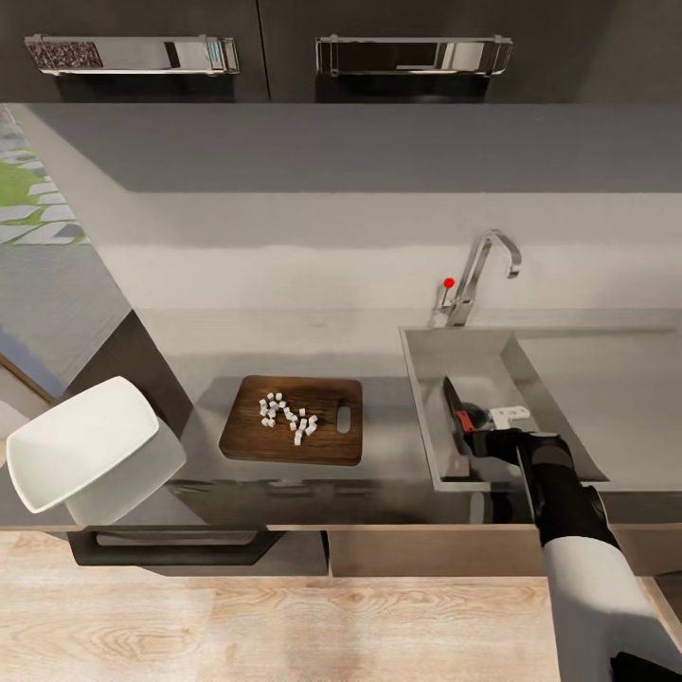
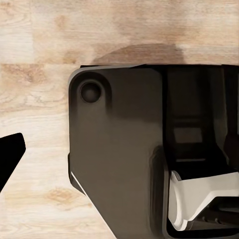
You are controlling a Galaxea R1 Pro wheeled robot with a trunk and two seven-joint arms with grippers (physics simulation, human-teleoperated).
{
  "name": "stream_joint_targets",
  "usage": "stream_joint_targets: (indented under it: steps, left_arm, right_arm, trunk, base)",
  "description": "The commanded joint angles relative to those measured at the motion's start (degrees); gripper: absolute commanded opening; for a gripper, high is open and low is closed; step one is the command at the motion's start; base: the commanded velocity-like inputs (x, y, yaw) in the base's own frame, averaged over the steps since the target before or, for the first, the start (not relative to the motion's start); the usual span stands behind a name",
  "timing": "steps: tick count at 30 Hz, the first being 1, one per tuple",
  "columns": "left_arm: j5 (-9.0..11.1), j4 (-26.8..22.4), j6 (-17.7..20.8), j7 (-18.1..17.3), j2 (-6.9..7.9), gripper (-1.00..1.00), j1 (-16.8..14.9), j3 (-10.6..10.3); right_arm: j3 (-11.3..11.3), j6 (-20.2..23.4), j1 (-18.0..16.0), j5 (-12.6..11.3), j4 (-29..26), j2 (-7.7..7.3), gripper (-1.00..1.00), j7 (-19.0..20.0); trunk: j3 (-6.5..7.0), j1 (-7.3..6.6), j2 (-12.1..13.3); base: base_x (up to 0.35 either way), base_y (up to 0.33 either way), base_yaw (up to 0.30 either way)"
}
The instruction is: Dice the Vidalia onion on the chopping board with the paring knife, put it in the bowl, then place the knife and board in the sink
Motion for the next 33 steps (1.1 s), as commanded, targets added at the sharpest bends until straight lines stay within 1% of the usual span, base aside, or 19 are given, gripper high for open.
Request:
stream_joint_targets:
  steps: [1, 26, 27, 33]
  left_arm:
    - [0.36, -0.06, -0.07, 0.03, 0.02, 1.0, 0.02, -0.09]
    - [0.36, 0.12, -0.1, 0.03, 0.02, 1.0, 0.02, -0.09]
    - [0.36, 0.12, -0.11, 0.03, 0.02, 1.0, 0.02, -0.09]
    - [0.36, 0.12, -0.1, 0.03, 0.02, 1.0, 0.02, -0.09]
  right_arm:
    - [-0.12, 0.12, -0.04, 0.56, -0.18, -0.02, -1.0, 0.6]
    - [-0.04, 0.11, -0.04, 0.56, -0.3, 0.08, -1.0, 0.76]
    - [-0.04, 0.11, -0.04, 0.56, -0.3, 0.09, 1.0, 0.76]
    - [-0.04, 0.11, -0.04, 0.55, -0.3, 0.11, 1.0, 0.84]
  trunk:
    - [-0.06, 0.02, -0.07]
    - [-0.06, 0.02, -0.07]
    - [-0.06, 0.02, -0.07]
    - [-0.06, 0.02, -0.07]
  base:
    - [0.0, 0.0, 0.0]
    - [0.0, 0.0, 0.0]
    - [0.0, 0.0, 0.0]
    - [0.0, 0.0, 0.0]
